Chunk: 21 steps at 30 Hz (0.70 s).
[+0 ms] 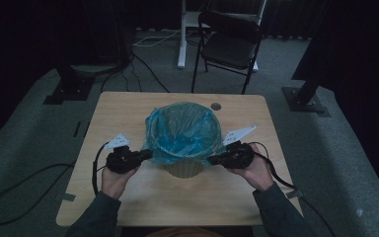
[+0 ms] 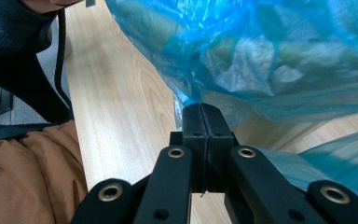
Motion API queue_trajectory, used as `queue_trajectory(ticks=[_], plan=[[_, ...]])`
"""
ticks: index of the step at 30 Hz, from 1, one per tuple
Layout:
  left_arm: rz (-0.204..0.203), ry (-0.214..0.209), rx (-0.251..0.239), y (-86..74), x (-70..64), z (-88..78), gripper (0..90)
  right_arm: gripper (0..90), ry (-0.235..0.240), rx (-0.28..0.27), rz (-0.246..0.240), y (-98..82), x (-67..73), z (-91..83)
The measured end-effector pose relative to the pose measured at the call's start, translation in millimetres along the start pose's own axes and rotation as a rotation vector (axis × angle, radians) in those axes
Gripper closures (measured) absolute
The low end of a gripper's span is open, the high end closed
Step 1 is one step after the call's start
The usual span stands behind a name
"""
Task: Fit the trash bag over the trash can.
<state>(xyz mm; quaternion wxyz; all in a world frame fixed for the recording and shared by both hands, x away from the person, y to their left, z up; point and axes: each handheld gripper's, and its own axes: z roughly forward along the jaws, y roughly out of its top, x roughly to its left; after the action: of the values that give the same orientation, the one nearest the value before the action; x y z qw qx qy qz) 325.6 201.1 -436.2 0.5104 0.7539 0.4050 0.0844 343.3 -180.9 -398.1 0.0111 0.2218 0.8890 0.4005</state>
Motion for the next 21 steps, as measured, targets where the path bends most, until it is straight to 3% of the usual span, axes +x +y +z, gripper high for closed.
queue_trajectory(ticks=[3, 9, 11, 14, 21], plan=[[-0.013, 0.006, -0.052, 4.2, 3.9, -11.7, 72.1, 75.2, -0.006, -0.016, -0.013, 0.8, 1.1, -8.4], [0.003, 0.021, -0.114, 20.8, 6.7, -28.3, 65.0, 66.5, -0.024, -0.083, -0.009, -1.3, -2.1, -31.1], [0.003, 0.021, -0.114, 20.8, 6.7, -28.3, 64.0, 66.1, -0.031, -0.094, -0.003, -1.5, -3.8, -34.4], [0.023, 0.020, -0.126, 34.6, 4.4, -27.5, 62.0, 64.6, -0.062, -0.150, 0.017, 0.2, -11.3, -47.2], [0.040, 0.022, -0.116, 50.4, 2.3, -15.8, 59.3, 62.0, -0.104, -0.224, 0.047, 11.3, -22.7, -53.2]])
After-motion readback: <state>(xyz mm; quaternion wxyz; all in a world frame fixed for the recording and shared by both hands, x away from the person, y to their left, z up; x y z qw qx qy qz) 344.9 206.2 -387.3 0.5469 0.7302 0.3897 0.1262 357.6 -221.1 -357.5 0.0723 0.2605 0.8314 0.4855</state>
